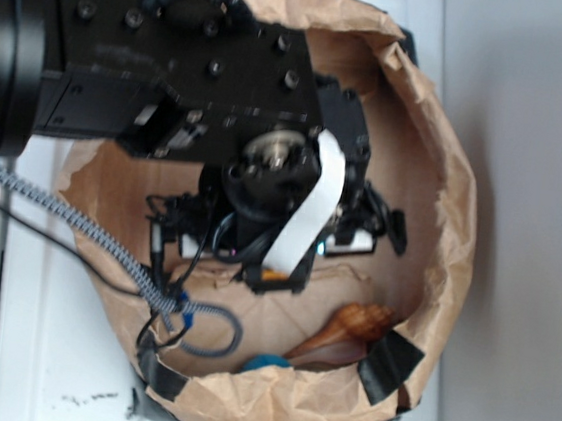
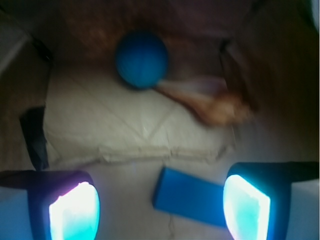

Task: Grab the blue ball.

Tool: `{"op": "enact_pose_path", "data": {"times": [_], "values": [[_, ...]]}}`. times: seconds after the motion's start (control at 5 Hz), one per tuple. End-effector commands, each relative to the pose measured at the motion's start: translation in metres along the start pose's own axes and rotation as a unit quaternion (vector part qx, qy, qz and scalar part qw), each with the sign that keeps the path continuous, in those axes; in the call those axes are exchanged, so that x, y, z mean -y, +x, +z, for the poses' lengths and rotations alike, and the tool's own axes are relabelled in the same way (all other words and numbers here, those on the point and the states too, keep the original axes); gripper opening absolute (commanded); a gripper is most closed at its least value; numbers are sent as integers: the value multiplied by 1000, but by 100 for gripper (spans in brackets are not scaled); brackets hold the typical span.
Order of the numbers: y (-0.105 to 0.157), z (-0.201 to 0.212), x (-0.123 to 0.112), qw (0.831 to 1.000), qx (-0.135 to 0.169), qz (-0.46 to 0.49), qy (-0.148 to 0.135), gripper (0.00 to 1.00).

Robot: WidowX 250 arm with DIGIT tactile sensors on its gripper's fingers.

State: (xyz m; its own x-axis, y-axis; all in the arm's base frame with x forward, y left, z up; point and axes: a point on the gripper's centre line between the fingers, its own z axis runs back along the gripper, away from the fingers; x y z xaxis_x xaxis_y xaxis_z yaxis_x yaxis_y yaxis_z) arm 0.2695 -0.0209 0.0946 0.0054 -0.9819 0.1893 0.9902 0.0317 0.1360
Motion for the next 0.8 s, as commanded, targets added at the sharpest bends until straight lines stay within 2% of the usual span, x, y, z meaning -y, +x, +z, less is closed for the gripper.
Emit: {"op": "enact_pose_path", "data": {"times": [0.0,0.4,0.6], "values": [[37,-19,0,996,0,-89,-4,100],[37,-19,0,996,0,-89,-4,100],[35,-29,-9,997,11,-72,6,100]]}}
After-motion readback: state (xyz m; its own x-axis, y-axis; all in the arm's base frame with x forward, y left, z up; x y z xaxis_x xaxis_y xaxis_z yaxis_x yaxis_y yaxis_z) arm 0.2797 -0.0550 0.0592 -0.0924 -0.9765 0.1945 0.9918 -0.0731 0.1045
